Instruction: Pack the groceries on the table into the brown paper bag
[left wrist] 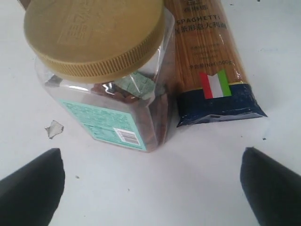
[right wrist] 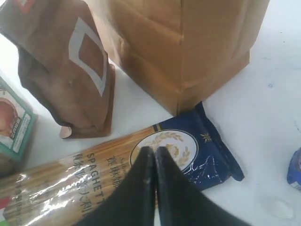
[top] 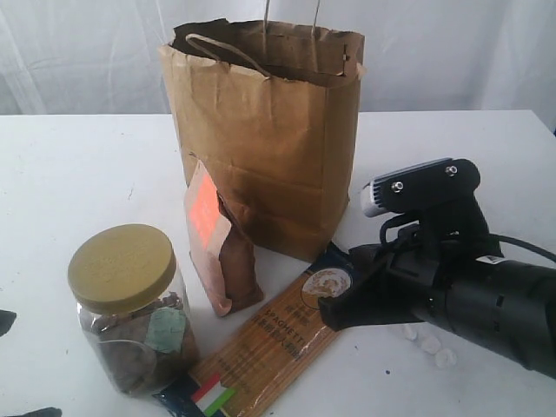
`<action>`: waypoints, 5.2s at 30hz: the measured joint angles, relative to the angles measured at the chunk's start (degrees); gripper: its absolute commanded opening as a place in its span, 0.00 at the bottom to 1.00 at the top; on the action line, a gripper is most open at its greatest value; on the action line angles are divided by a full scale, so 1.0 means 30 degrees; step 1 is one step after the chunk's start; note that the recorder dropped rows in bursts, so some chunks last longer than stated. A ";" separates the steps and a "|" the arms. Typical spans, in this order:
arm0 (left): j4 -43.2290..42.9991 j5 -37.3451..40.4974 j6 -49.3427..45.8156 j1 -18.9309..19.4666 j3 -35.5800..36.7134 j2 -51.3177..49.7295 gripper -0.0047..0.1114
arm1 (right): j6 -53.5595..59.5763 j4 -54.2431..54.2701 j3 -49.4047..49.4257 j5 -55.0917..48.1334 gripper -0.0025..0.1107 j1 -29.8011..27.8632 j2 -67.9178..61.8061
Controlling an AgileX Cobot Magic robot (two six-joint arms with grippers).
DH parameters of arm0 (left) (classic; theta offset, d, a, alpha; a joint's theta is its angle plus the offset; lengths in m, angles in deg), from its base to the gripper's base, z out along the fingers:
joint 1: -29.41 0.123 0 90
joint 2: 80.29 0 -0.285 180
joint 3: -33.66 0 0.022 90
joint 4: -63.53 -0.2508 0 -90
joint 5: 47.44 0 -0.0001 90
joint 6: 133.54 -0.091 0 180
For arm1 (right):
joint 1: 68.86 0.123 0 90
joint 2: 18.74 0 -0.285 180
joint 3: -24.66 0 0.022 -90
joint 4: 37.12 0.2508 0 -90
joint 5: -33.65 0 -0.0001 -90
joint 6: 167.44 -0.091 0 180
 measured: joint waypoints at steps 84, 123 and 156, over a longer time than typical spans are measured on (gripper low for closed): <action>1.6427 0.4944 -0.1260 1.2972 -1.2303 -1.5775 0.94 | 0.1554 -0.0223 0.0000 0.1583 0.02 0.0000 0.0000; 0.7024 0.2411 -1.2008 0.1847 -0.8448 -1.8672 0.94 | 0.1554 -0.0223 0.0000 0.1195 0.02 0.0000 0.0000; 0.7190 0.4070 -1.2008 0.0343 -1.0329 -2.3369 0.94 | 0.1554 -0.0185 0.0000 -0.0357 0.02 0.0000 0.0000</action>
